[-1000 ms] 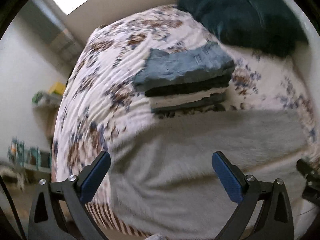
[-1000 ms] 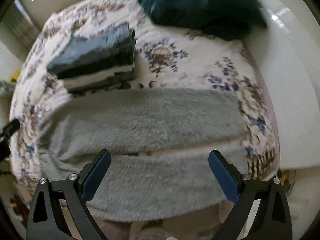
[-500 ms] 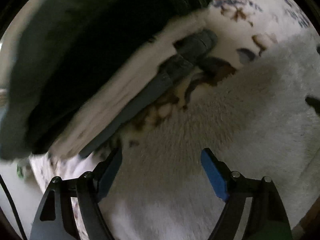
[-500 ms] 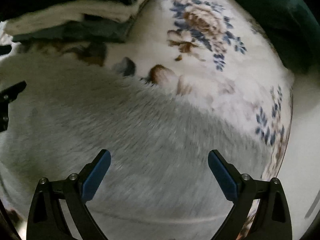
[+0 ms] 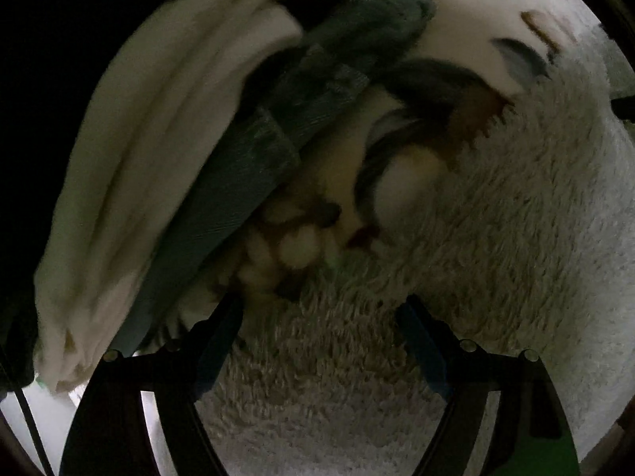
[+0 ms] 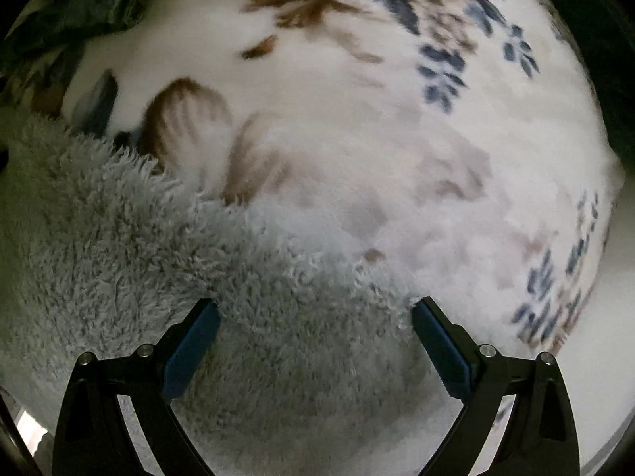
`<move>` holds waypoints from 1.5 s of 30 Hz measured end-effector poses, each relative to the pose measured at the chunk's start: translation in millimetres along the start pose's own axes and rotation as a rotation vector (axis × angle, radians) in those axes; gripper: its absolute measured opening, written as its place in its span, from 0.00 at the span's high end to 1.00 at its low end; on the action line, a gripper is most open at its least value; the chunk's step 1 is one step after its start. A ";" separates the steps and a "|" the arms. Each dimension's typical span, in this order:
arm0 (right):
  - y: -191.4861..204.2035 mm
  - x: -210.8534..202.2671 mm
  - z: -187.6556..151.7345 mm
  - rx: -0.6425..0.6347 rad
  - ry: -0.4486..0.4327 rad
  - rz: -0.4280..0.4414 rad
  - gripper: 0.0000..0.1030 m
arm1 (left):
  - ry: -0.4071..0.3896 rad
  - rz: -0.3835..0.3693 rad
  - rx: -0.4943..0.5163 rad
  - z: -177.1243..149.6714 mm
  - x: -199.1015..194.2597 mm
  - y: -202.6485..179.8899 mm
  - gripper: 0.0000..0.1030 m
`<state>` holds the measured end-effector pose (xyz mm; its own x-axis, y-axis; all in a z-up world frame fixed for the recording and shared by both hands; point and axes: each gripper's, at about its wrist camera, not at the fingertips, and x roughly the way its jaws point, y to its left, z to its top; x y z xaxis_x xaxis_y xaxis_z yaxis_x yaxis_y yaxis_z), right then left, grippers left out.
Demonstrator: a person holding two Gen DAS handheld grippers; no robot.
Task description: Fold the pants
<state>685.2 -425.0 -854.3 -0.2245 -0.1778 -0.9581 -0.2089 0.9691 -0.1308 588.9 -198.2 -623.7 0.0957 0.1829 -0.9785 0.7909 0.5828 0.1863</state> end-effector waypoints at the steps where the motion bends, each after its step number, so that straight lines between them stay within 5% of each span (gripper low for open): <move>1: -1.1 1.9 0.8 -0.004 -0.011 0.013 0.21 | -0.009 -0.029 0.004 6.7 -1.0 2.3 0.51; 4: 5.7 -1.8 -3.2 0.027 -0.036 0.076 0.54 | -0.018 -0.102 0.016 13.2 -6.4 -0.1 0.83; 7: 5.1 -14.9 -13.0 0.063 -0.085 0.095 0.84 | -0.021 -0.121 0.012 20.6 -13.9 0.6 0.93; 12: -15.2 -42.7 -43.2 0.200 -0.168 0.157 0.89 | -0.102 -0.082 -0.072 25.8 -37.4 17.4 0.93; 19: -39.6 -99.7 -109.0 0.377 -0.307 0.215 0.90 | -0.263 -0.098 -0.325 10.1 -117.9 53.5 0.94; 21: -39.8 -118.7 -140.1 0.439 -0.354 0.250 0.90 | -0.301 -0.128 -0.401 -11.1 -130.7 39.6 0.94; 24: -19.4 -135.4 -182.0 0.508 -0.401 0.293 0.90 | -0.331 -0.150 -0.485 -75.0 -134.2 -31.4 0.94; 26: -6.7 -136.4 -208.3 0.546 -0.404 0.319 0.90 | -0.311 -0.202 -0.543 -144.8 -142.2 -51.3 0.94; 29: 27.8 -129.4 -262.1 0.565 -0.375 0.317 0.90 | -0.220 -0.276 -0.627 -203.4 -135.8 -93.6 0.94; 35: 85.4 -53.4 -325.2 0.540 -0.180 0.334 0.90 | 0.037 -0.359 -0.741 -268.7 -43.6 -169.1 0.93; 39: 98.4 -9.7 -327.3 0.525 -0.063 0.362 0.82 | 0.100 -0.365 -0.794 -273.5 -4.5 -177.2 0.87; 41: 98.8 -8.1 -326.7 0.523 -0.042 0.369 0.67 | 0.072 -0.367 -0.823 -272.6 -10.8 -172.6 0.77; 42: 98.5 -13.2 -327.3 0.516 -0.051 0.384 0.40 | 0.052 -0.363 -0.834 -272.0 -17.9 -170.2 0.65; 43: 98.0 -18.6 -327.9 0.511 -0.058 0.401 0.09 | 0.036 -0.367 -0.841 -274.2 -24.8 -168.6 0.43; 45: 97.1 -34.3 -333.9 0.510 -0.084 0.445 0.04 | 0.023 -0.370 -0.855 -277.9 -35.5 -168.0 0.08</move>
<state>354.8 -381.8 -749.1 -0.1065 0.2502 -0.9623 0.3655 0.9099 0.1961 284.8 -82.5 -595.6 -0.0929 -0.1200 -0.9884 0.0540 0.9906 -0.1254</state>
